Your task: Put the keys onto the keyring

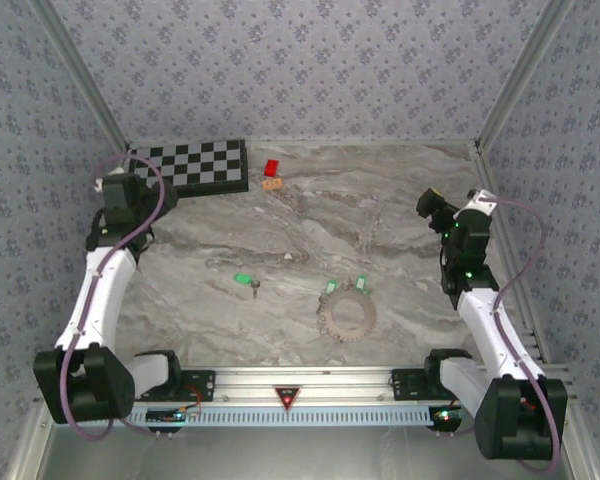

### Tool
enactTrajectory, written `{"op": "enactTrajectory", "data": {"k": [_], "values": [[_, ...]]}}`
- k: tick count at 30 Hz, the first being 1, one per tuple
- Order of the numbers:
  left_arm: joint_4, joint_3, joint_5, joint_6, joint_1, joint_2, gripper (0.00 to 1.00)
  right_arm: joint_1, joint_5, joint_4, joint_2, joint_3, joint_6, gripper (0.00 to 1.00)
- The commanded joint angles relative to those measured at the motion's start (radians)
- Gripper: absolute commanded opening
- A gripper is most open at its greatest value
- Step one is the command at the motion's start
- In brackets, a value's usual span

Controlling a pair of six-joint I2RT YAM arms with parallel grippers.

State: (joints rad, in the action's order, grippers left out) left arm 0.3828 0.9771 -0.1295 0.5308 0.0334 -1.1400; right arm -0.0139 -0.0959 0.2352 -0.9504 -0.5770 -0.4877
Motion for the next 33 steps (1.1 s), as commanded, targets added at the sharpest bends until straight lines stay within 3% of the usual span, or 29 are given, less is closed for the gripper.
{"op": "enactTrajectory", "data": {"k": [1,5,10,14,22,24,26,33], "values": [[0.071,-0.037,0.009,0.029,-0.085,0.074,1.00,0.016,0.176,-0.087,0.013,-0.029,-0.103,1.00],[0.049,-0.142,-0.057,0.045,-0.253,0.151,1.00,0.079,0.248,-0.131,0.010,-0.027,-0.123,1.00],[0.028,-0.252,-0.122,0.089,-0.456,0.203,1.00,0.207,0.237,-0.237,0.013,-0.023,-0.065,1.00],[-0.011,-0.340,-0.131,0.158,-0.563,0.229,0.99,0.312,0.192,-0.318,0.014,-0.027,-0.005,1.00],[-0.069,-0.408,-0.181,0.171,-0.777,0.243,1.00,0.409,0.195,-0.346,0.030,0.023,0.031,1.00],[-0.088,-0.422,-0.200,0.171,-0.814,0.247,1.00,0.431,0.202,-0.356,0.023,0.031,0.043,0.94],[-0.108,-0.432,-0.228,0.177,-0.841,0.246,1.00,0.458,0.210,-0.381,0.010,0.028,0.059,0.83],[-0.124,-0.421,-0.255,0.176,-0.862,0.225,0.99,0.616,0.170,-0.450,-0.087,0.007,0.115,0.61]]}}
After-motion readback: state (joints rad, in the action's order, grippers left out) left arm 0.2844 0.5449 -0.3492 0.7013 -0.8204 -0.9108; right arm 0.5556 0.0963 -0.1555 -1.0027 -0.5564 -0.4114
